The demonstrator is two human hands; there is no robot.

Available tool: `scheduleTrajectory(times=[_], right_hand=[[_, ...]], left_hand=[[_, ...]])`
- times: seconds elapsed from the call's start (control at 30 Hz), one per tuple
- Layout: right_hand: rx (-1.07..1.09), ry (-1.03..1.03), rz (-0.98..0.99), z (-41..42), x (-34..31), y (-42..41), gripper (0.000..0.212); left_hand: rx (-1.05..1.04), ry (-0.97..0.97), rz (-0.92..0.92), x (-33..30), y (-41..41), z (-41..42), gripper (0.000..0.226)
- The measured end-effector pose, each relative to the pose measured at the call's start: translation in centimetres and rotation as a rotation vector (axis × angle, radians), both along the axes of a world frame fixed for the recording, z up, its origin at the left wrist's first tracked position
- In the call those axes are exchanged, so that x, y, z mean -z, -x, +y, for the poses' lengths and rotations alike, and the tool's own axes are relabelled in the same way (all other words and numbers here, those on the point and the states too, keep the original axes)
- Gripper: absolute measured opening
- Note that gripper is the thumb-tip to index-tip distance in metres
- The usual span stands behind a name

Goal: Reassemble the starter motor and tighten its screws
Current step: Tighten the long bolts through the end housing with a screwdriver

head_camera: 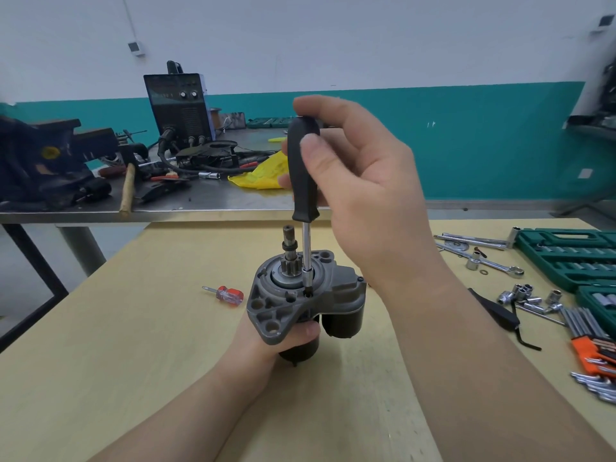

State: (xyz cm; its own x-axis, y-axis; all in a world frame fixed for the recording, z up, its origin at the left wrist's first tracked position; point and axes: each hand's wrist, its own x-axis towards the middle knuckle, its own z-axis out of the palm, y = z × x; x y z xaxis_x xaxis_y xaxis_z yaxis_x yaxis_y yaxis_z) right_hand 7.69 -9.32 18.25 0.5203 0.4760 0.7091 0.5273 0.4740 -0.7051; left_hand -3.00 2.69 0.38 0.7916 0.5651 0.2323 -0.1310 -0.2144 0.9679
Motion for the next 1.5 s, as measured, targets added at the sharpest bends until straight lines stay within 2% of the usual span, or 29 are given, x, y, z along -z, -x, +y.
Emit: scheduleTrajectory(times=[0.13,0.2,0.3,0.4,0.43,0.53,0.57,0.7,0.83,0.93,1.07,1.23,1.33,1.5], right_hand=[[0.084,-0.001,-0.038,0.1,-0.1,0.0,0.029],[0.049,-0.002,-0.012,0.0,-0.1,0.0,0.024],[-0.066,0.002,0.057,-0.1,-0.1,0.1,0.029],[0.001,0.015,-0.036,-0.1,-0.2,0.2,0.030],[0.035,0.020,-0.061,0.0,-0.2,0.3,0.031],[0.044,0.019,-0.031,0.2,-0.1,0.2,0.025],[0.027,0.014,-0.007,0.2,-0.1,0.3,0.023],[-0.007,0.012,0.014,0.1,0.0,0.2,0.026],[0.107,0.013,-0.068,0.1,0.0,0.2,0.031],[0.066,0.000,-0.009,0.0,-0.2,0.3,0.022],[0.003,0.015,0.016,-0.1,-0.1,0.3,0.025],[0.088,-0.009,-0.035,0.2,-0.1,0.4,0.027],[0.031,-0.028,0.011,0.1,-0.2,0.4,0.019],[0.070,-0.005,-0.043,0.1,0.0,0.3,0.030]], left_hand=[[-0.015,-0.001,-0.006,0.1,0.0,0.0,0.057],[-0.022,0.008,-0.003,0.2,0.0,0.1,0.058],[-0.022,0.024,0.015,0.2,-0.1,0.0,0.065],[-0.001,0.056,0.018,0.4,0.1,0.1,0.065],[0.021,0.057,0.015,0.5,-0.1,0.2,0.070],[-0.009,0.039,-0.009,0.2,-1.0,0.3,0.118],[-0.013,0.056,-0.017,0.2,-1.1,0.5,0.118],[0.010,0.022,0.032,0.6,-0.3,0.3,0.071],[0.002,0.041,0.049,0.1,0.1,0.0,0.059],[0.002,0.039,0.033,0.4,0.0,0.2,0.055],[0.009,0.024,0.071,0.2,0.0,0.1,0.043],[-0.010,0.031,0.073,0.1,0.0,0.1,0.063],[0.002,0.055,0.016,0.7,-0.7,0.6,0.091],[-0.014,0.046,-0.023,1.0,-1.6,1.2,0.135]])
